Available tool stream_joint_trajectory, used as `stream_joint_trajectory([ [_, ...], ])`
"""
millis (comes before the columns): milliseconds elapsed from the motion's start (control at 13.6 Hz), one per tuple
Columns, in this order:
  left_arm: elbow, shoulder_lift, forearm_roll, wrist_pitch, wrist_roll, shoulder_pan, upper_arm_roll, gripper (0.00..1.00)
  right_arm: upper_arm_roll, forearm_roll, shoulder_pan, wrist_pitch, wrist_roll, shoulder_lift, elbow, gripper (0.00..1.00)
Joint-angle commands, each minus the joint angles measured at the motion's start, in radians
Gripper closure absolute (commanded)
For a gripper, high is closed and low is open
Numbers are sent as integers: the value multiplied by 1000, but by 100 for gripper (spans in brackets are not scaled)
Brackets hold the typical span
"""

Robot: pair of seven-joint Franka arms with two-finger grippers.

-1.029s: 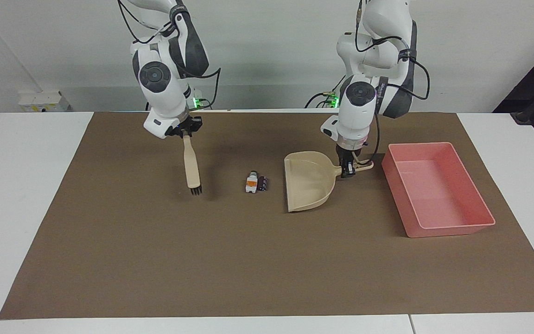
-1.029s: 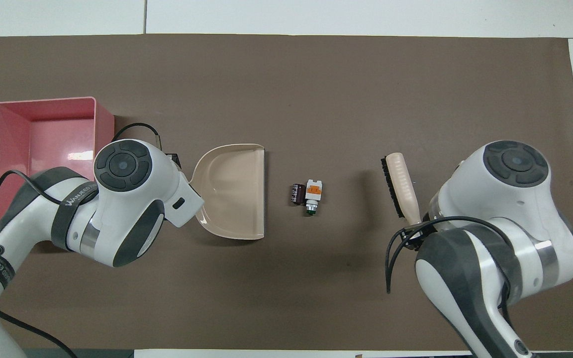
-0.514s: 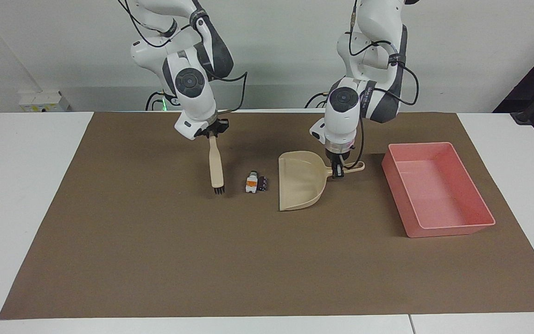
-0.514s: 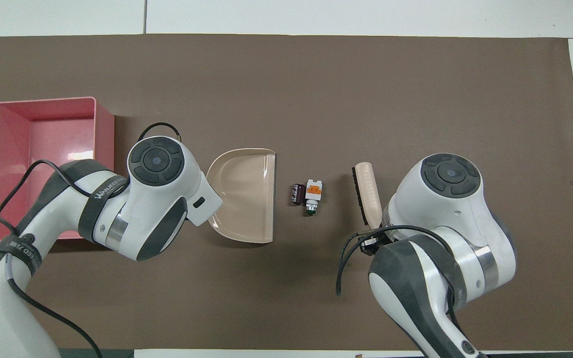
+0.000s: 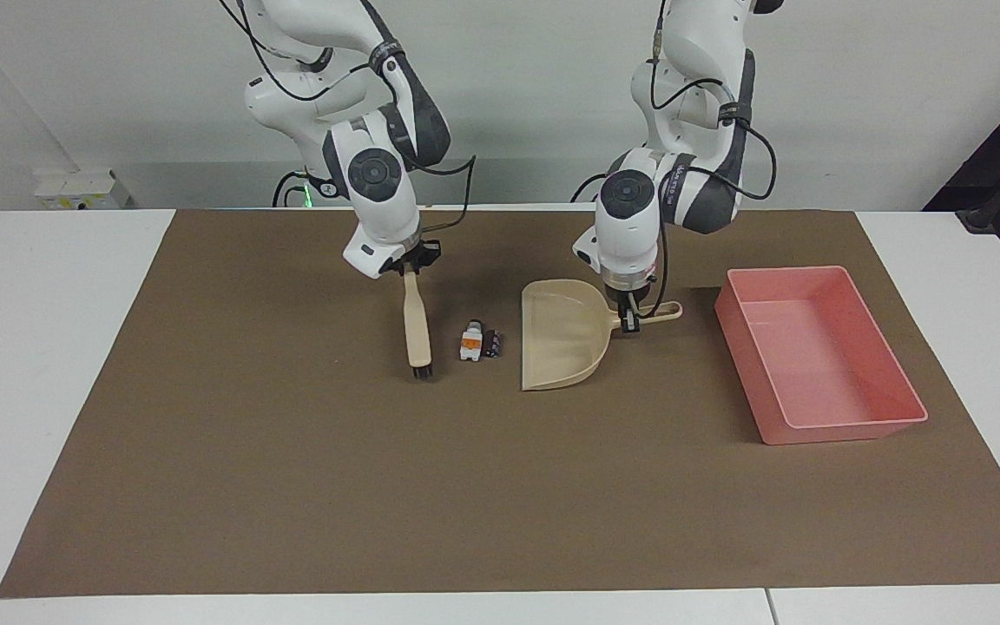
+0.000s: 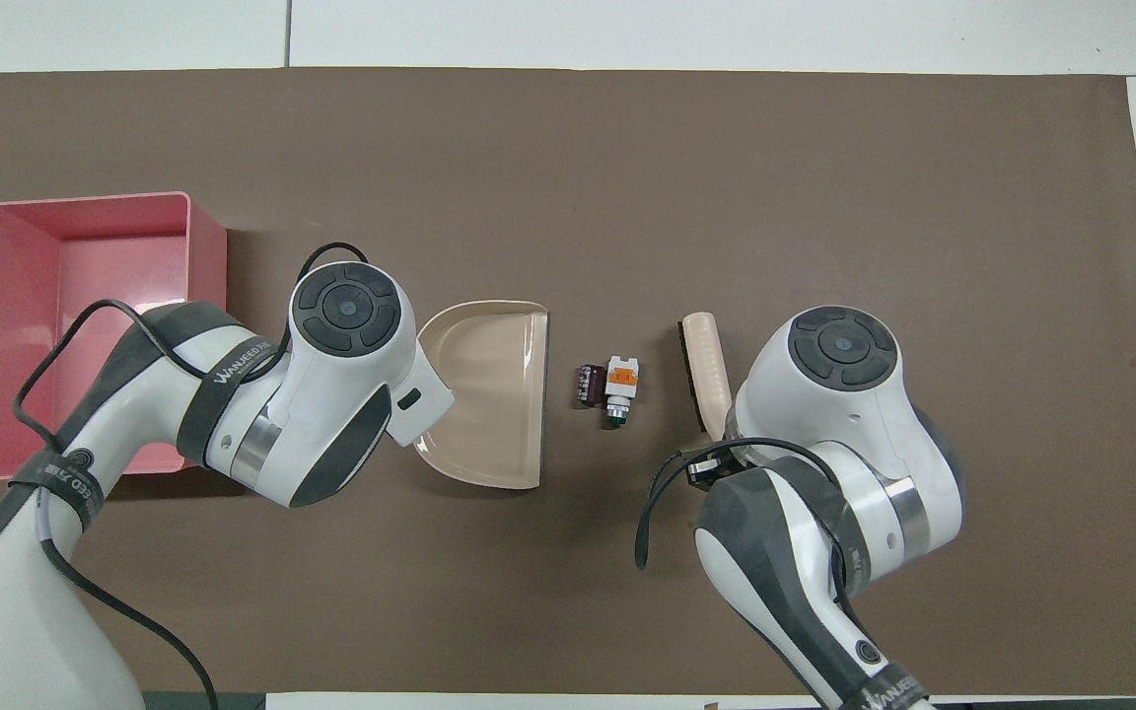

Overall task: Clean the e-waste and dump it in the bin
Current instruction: 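Lift the brush with the right gripper while the left gripper positions the dustpan, then sweep the electronic part into the dustpan with the brush in the right gripper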

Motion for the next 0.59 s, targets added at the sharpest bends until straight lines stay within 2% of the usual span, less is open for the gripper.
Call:
stream_joint_trajectory([
  [0,16,11,22,-27,-21,-28,13,100,-3,9,17,20,43,34,13,100],
  [147,10,10,33,-26,-22,-28,13,100,-3,9,42,55,64,64,16,100],
  [514,-2,5,45,-17,-22,-28,11,100,-1,43,68,74,110,81,26,100],
])
